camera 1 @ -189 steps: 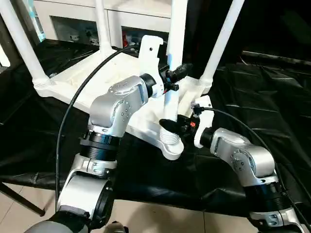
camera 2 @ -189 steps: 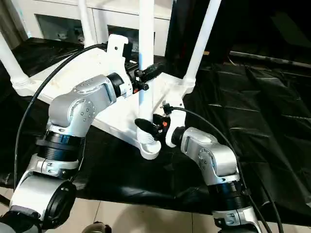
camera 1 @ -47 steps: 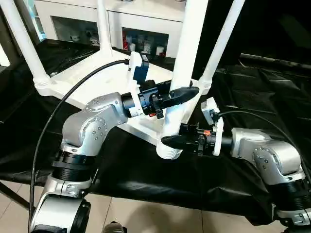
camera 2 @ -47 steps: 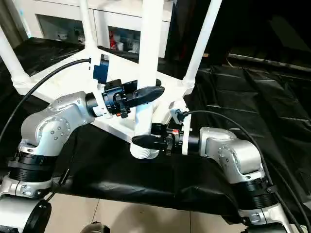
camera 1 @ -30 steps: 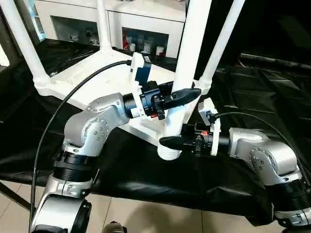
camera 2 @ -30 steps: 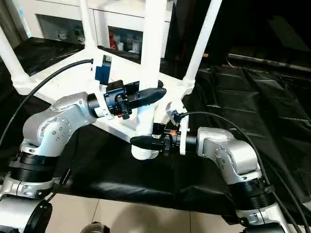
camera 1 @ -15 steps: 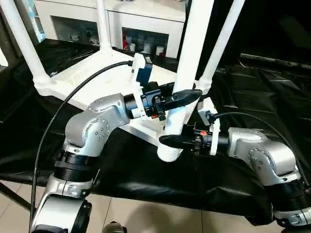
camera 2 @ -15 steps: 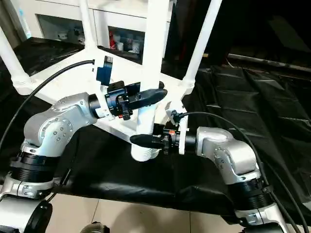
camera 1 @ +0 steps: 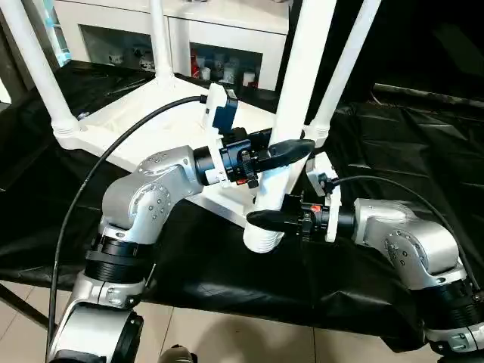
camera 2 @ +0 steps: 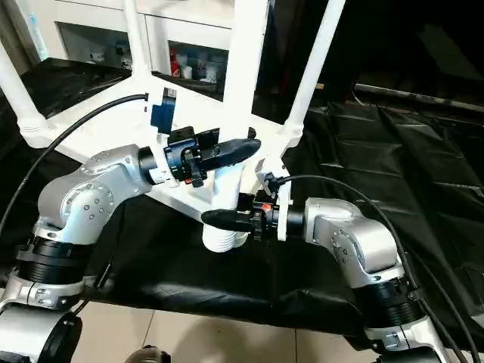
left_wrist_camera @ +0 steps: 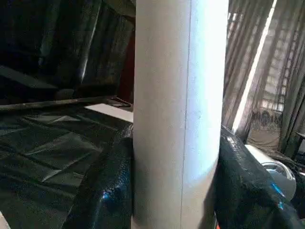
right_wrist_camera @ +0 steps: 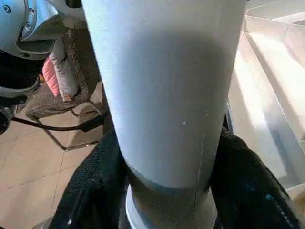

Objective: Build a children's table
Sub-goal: Pick table leg

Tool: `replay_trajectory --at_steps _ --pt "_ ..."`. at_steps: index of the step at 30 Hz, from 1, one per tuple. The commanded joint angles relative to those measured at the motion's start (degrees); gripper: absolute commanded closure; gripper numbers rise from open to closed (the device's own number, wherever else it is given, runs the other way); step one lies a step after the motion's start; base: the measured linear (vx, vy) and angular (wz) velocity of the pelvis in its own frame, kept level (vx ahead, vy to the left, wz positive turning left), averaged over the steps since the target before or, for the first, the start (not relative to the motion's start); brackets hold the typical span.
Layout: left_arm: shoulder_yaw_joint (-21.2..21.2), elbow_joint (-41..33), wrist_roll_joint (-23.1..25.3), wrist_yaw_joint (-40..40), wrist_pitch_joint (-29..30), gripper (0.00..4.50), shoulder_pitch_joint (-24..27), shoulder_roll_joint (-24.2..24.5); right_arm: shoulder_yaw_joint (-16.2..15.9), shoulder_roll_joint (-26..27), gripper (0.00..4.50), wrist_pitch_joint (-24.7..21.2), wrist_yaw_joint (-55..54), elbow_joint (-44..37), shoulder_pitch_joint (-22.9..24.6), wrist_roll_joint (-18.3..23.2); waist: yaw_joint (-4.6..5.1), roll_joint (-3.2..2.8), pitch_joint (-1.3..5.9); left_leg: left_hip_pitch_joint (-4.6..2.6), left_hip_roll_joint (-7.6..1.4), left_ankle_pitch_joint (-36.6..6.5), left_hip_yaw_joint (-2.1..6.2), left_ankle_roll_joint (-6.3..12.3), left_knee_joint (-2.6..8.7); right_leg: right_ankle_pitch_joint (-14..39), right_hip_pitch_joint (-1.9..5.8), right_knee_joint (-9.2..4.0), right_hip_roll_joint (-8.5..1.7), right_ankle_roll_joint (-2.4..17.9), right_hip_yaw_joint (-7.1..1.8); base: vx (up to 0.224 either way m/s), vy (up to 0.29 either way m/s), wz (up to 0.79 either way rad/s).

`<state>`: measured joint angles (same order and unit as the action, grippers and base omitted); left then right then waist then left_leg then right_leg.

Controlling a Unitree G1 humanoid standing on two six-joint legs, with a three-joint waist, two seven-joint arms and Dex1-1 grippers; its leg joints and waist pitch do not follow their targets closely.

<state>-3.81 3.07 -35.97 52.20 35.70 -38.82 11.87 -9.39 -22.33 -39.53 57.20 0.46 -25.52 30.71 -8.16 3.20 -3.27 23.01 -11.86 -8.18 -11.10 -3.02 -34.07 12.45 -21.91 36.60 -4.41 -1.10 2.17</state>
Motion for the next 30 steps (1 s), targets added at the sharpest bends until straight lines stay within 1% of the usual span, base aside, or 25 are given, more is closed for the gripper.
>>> replay_trajectory --at_steps 1,5,6,9,14,15,20,21,24,25,30 --pt "-0.62 -0.02 0.68 0.33 -0.75 2.68 -1.09 -0.24 0.11 0.03 1.63 1.35 -0.29 0.26 -1.0 -0.88 0.15 0.13 4.17 -2.0 -1.3 -9.88 0.58 -2.56 3.71 3.98 1.88 -4.01 -3.21 10.41 -1.73 0.0 0.0 0.0" --pt "-1.05 -0.57 0.54 0.84 -0.38 2.68 -0.82 -0.02 0.06 0.15 1.54 2.25 -0.62 0.7 -1.12 -1.54 0.13 0.1 4.15 -2.08 -1.3 -9.92 0.56 -2.8 3.73 4.15 1.79 -4.02 -3.17 10.36 -1.73 0.0 0.0 0.0" --pt "-1.12 -0.68 0.56 1.11 -0.27 2.68 -0.73 0.28 0.07 0.25 1.54 2.44 -0.5 0.84 -1.16 -1.54 0.12 0.22 4.17 -2.09 -1.3 -9.85 0.54 -2.7 3.72 3.98 1.83 -4.02 -3.16 10.39 -1.74 0.0 0.0 0.0" --pt "-1.14 -0.81 0.6 1.32 -0.11 2.68 -0.64 0.66 0.09 0.29 1.54 2.54 -0.08 0.92 -1.2 -1.36 0.12 0.11 4.13 -2.03 -1.31 -10.02 0.59 -2.64 3.77 4.36 1.84 -4.03 -3.22 10.41 -1.71 0.0 0.0 0.0" --pt "-1.16 -1.16 0.54 1.58 0.13 2.68 -0.48 0.97 0.07 0.6 1.54 2.76 0.13 1.14 -1.28 -1.47 0.07 0.09 4.18 -2.07 -1.3 -9.76 0.56 -2.56 3.71 3.58 1.84 -3.93 -3.2 10.6 -1.73 0.0 0.0 0.0" --pt "-1.16 -1.2 0.45 1.54 0.14 2.68 -0.52 1.0 0.02 0.7 1.54 2.77 0.22 1.2 -1.3 -1.49 0.05 0.01 4.17 -2.08 -1.3 -9.88 0.58 -2.58 3.72 3.62 1.81 -3.93 -3.19 10.6 -1.72 0.0 0.0 0.0" --pt "-1.08 -1.12 0.15 1.39 0.12 2.68 -0.83 0.67 -0.31 0.61 1.54 2.65 0.73 0.96 -0.98 -1.5 0.08 0.05 4.17 -2.09 -1.32 -10.2 0.57 -2.71 3.73 3.99 1.82 -3.97 -3.21 10.58 -1.73 0.0 0.0 0.0" --pt "-1.04 -0.98 0.08 1.37 0.08 2.68 -1.03 0.52 -0.45 0.63 1.54 2.62 0.81 0.93 -0.89 -1.5 0.11 -0.04 4.15 -2.09 -1.33 -10.28 0.59 -2.75 3.76 3.93 1.8 -3.97 -3.18 10.61 -1.73 0.0 0.0 0.0" --pt "-1.12 -0.86 0.08 1.37 0.02 2.68 -1.2 0.41 -0.54 0.68 1.54 2.68 0.87 0.91 -0.79 -1.6 0.09 0.02 4.18 -2.07 -1.32 -10.2 0.59 -2.77 3.74 3.82 1.85 -3.97 -3.21 10.64 -1.73 0.0 0.0 0.0" --pt "-1.18 -0.85 0.06 1.4 0.03 2.68 -1.22 0.36 -0.52 0.71 1.54 2.63 0.93 0.93 -0.78 -1.62 0.1 -0.09 4.15 -2.08 -1.3 -10.4 0.59 -2.82 3.75 3.94 1.81 -4.03 -3.2 10.61 -1.74 0.0 0.0 0.0" --pt "-1.35 -1.01 0.01 1.64 0.17 2.68 -1.17 0.34 -0.42 0.82 1.54 2.62 1.0 1.08 -0.81 -1.73 0.09 -0.1 4.17 -2.13 -1.32 -10.5 0.61 -2.88 3.76 3.72 1.79 -3.97 -3.17 10.7 -1.72 0.0 0.0 0.0"
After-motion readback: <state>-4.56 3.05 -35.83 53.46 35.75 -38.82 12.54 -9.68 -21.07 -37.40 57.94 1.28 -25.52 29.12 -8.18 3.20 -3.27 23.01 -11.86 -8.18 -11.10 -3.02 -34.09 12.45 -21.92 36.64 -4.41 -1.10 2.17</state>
